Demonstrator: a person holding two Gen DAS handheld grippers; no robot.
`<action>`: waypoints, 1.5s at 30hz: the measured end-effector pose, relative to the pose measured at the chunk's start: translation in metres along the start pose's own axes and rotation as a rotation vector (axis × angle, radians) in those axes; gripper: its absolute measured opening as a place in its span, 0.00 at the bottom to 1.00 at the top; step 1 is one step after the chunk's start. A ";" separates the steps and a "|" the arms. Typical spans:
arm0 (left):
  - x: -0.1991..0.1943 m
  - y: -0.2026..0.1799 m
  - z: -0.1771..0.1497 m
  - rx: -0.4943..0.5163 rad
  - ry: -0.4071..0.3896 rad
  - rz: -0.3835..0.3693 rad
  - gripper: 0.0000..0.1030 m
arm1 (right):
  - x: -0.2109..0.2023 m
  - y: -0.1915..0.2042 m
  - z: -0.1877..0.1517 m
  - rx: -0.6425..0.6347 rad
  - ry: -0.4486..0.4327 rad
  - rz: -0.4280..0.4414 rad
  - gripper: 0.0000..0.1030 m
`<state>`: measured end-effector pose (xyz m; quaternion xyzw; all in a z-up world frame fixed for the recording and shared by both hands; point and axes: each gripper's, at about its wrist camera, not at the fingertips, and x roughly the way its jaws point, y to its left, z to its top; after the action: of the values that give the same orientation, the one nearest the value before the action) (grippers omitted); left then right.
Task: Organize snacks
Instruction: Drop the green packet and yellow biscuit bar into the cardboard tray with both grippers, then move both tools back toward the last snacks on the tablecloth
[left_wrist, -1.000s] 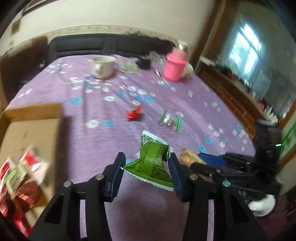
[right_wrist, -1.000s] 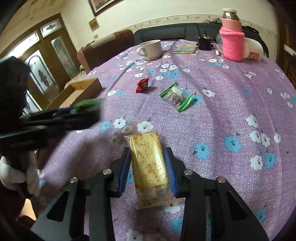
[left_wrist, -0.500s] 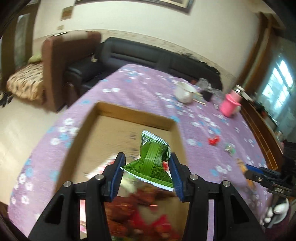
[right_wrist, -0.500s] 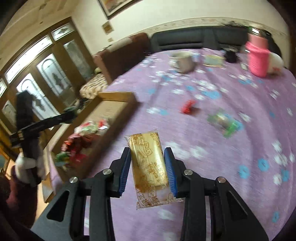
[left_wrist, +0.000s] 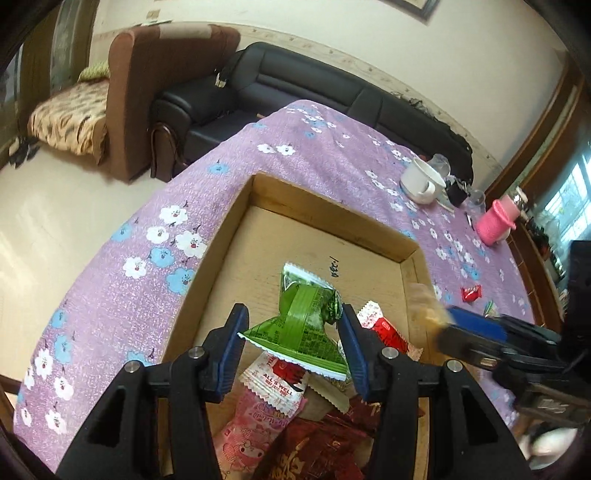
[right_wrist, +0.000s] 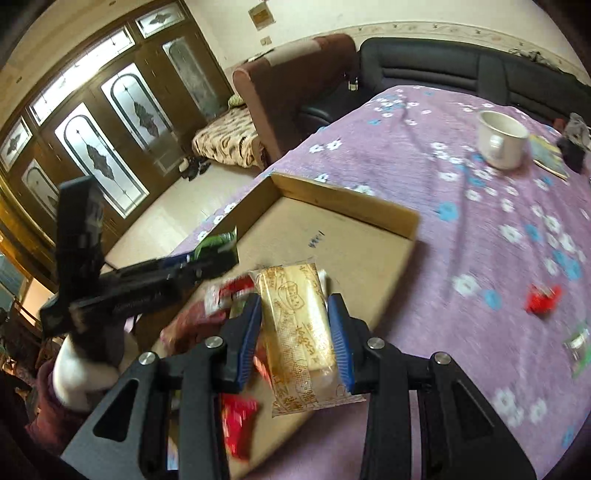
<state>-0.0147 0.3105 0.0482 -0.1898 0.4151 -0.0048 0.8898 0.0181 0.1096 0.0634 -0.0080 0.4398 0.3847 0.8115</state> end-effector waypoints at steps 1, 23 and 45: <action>-0.001 0.003 0.000 -0.012 0.000 -0.006 0.53 | 0.008 0.002 0.004 0.000 0.008 -0.007 0.38; -0.073 -0.049 -0.047 0.097 -0.250 0.157 0.78 | -0.048 0.002 -0.023 0.046 -0.185 -0.085 0.53; -0.083 -0.152 -0.112 0.335 -0.194 0.207 0.78 | -0.130 -0.038 -0.136 0.221 -0.298 -0.159 0.60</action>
<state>-0.1297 0.1462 0.0961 0.0047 0.3381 0.0361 0.9404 -0.0954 -0.0451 0.0612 0.1033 0.3524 0.2658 0.8914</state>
